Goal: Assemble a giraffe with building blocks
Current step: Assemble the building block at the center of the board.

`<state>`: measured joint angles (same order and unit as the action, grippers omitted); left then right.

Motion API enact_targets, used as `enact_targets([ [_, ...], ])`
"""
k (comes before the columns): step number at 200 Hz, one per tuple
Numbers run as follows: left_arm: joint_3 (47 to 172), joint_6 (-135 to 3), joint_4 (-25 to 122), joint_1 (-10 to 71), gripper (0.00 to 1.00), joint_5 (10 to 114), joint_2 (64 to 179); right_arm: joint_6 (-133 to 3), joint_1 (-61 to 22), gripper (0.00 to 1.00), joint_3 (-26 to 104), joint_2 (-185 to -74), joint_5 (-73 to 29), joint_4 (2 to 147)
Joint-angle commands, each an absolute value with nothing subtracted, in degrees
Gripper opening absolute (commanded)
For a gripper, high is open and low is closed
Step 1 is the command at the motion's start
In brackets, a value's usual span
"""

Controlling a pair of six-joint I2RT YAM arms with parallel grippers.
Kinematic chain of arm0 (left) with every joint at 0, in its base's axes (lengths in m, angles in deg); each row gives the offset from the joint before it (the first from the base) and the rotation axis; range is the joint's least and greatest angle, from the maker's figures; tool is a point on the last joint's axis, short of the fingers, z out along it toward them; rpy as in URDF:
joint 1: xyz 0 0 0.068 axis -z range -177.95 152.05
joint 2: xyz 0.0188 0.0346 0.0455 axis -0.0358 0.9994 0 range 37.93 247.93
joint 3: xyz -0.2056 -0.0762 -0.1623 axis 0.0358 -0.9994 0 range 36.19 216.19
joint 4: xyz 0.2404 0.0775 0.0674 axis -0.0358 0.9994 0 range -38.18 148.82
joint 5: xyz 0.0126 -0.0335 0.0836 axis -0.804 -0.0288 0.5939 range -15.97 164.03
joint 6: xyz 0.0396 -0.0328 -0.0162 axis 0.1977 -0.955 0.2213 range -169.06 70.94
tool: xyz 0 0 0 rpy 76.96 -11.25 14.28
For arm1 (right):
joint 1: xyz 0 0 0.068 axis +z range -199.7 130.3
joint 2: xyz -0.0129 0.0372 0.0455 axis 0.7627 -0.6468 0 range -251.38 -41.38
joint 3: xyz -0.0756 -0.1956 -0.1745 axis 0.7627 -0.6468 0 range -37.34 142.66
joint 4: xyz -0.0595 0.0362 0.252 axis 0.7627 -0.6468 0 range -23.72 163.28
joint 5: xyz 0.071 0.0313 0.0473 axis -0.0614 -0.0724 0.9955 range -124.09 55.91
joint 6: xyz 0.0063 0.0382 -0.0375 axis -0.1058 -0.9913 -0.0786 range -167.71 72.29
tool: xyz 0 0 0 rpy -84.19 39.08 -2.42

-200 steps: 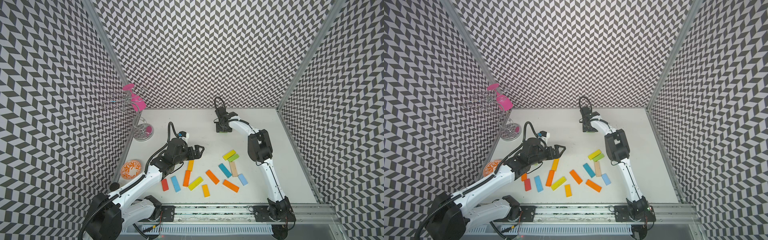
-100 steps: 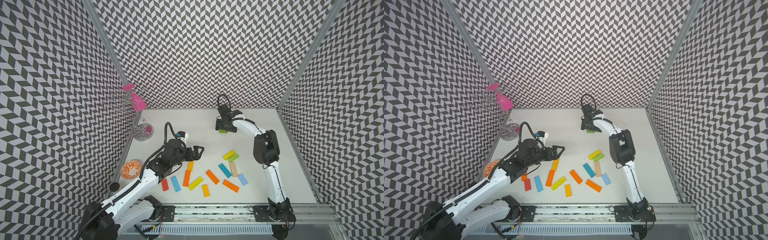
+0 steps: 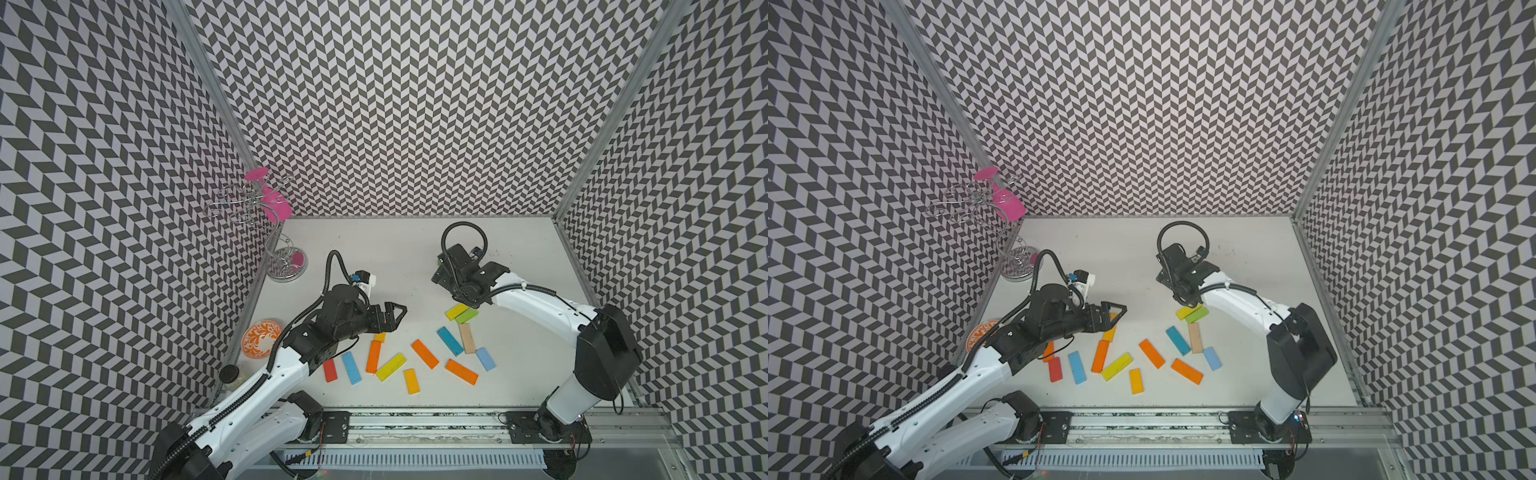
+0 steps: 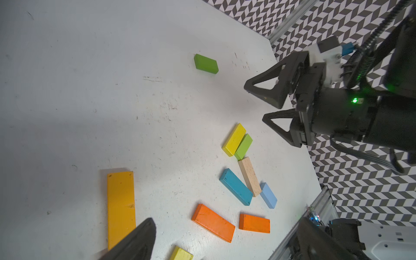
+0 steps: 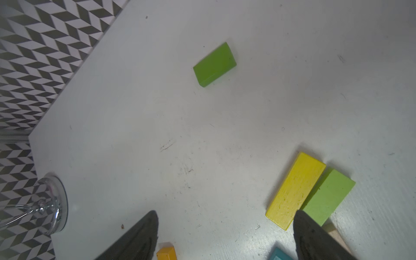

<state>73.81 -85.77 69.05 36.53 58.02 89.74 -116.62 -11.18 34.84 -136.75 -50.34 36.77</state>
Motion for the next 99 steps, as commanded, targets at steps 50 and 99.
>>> enact_targets([
  [50,72.4,-84.5,71.0,36.8,0.99,54.7,87.0,-129.1,-10.9,0.85,31.1,-141.2,-49.8,39.6],
  [99,71.0,-83.4,68.5,38.0,0.98,49.8,89.6,-131.6,-11.0,0.84,29.3,-142.7,-48.9,40.5],
])
